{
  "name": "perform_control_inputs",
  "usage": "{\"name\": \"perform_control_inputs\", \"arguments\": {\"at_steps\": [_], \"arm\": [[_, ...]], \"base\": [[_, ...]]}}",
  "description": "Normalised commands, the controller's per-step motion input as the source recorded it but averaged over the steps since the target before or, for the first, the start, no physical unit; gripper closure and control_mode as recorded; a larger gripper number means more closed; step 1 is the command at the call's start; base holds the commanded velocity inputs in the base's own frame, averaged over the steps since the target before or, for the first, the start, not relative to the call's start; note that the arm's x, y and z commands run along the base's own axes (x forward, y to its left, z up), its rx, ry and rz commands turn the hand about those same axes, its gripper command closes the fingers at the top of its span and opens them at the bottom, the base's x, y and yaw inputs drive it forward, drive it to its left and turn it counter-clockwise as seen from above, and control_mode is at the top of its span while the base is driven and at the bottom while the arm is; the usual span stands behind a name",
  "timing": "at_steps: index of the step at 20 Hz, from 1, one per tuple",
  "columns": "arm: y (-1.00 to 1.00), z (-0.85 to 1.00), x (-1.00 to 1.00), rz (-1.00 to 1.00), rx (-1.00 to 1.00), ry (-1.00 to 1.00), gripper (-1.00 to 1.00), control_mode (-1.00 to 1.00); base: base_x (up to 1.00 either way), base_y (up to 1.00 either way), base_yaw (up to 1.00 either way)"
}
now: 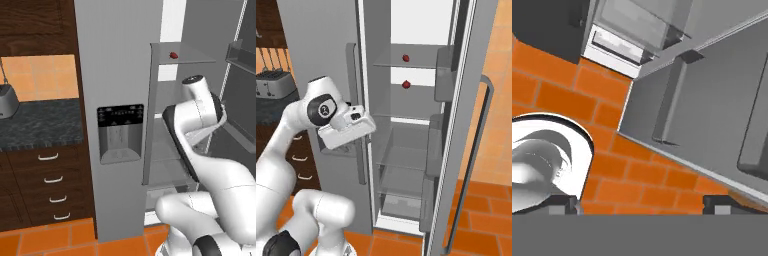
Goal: Take the strawberry from the fridge and place it on top of the pancake, located on the dining counter.
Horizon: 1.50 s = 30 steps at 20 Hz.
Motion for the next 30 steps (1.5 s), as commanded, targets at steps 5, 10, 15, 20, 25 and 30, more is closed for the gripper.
{"name": "perform_control_inputs", "arguments": {"at_steps": [5,10,15,20,25,30], "arm": [[0.66,-0.24,-0.56,-0.27,0.8,-0.59,-1.0,-1.0],[0.36,0.22,-0.65,-0.33,0.3,-0.29,-1.0,-1.0],[0.0,0.46,-0.02,-0.16,-0.07,0.21,-1.0,-1.0],[-0.05,-0.15,-0.27,-0.05,0.0,0.14,-1.0,-1.0],[0.0,-0.08,-0.35,0.03,-0.04,-0.16,-1.0,-1.0],[-0.02,-0.04,0.0,0.15,-0.11,0.0,-1.0,-1.0]], "base": [[0.0,0.0,0.0],[0.0,0.0,0.0],[0.0,0.0,0.0],[0.0,0.0,0.0],[0.0,0.0,0.0],[0.0,0.0,0.0]]}}
